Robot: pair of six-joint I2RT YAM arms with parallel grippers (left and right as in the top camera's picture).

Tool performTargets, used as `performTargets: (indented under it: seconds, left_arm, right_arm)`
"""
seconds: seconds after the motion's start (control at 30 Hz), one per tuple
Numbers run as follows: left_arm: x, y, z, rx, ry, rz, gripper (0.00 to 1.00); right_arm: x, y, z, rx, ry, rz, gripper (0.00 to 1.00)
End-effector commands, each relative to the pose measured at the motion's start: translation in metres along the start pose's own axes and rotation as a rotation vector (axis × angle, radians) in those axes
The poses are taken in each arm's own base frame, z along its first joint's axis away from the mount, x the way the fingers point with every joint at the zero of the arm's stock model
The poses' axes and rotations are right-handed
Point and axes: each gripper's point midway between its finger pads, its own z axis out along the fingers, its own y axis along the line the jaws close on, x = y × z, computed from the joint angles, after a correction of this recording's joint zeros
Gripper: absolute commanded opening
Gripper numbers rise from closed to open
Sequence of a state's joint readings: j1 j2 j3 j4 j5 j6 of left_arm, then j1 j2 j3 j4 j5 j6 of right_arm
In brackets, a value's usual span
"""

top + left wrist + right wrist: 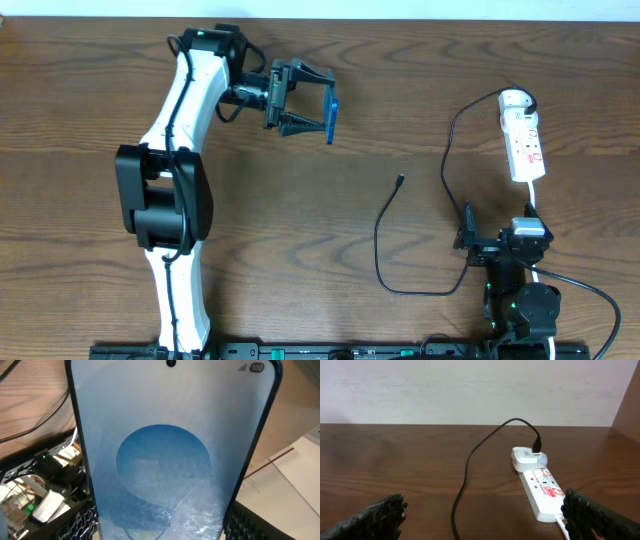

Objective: Plug charger to phone and switch on socket

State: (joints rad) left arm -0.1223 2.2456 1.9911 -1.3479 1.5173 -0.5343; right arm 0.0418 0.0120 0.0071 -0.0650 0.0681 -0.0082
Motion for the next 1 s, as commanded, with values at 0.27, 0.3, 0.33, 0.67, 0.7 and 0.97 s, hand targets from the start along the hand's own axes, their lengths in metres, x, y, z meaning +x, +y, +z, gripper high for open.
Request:
performTargets:
  seconds: [0.27, 0.3, 0.33, 0.67, 0.7, 0.97]
  left_arm:
    - [0.030, -0.020, -0.025, 0.078, -0.006, 0.067, 0.72]
    - [0.031, -0.020, -0.026, 0.079, -0.007, 0.067, 0.72]
    - [0.031, -0.019, -0.026, 0.080, -0.008, 0.066, 0.72]
    - [0.033, -0.019, -0.028, 0.082, -0.010, 0.078, 0.72]
    - [0.033, -0.019, -0.028, 0.082, -0.010, 0.078, 0.72]
    - [0.033, -0.019, -0.028, 0.082, -0.010, 0.078, 0.72]
  right_arm:
    - [0.000, 0.001, 0.000, -0.004, 0.000, -0.001, 0.99]
    - [0.000, 0.001, 0.000, -0.004, 0.000, -0.001, 0.99]
    - [0.000, 0.001, 0.000, -0.004, 0.000, -0.001, 0.99]
    - [0.000, 0.001, 0.000, -0.004, 0.000, -0.001, 0.99]
    - [0.000, 0.001, 0.000, -0.003, 0.000, -0.001, 0.99]
    - [0.000, 0.001, 0.000, -0.004, 0.000, -0.001, 0.99]
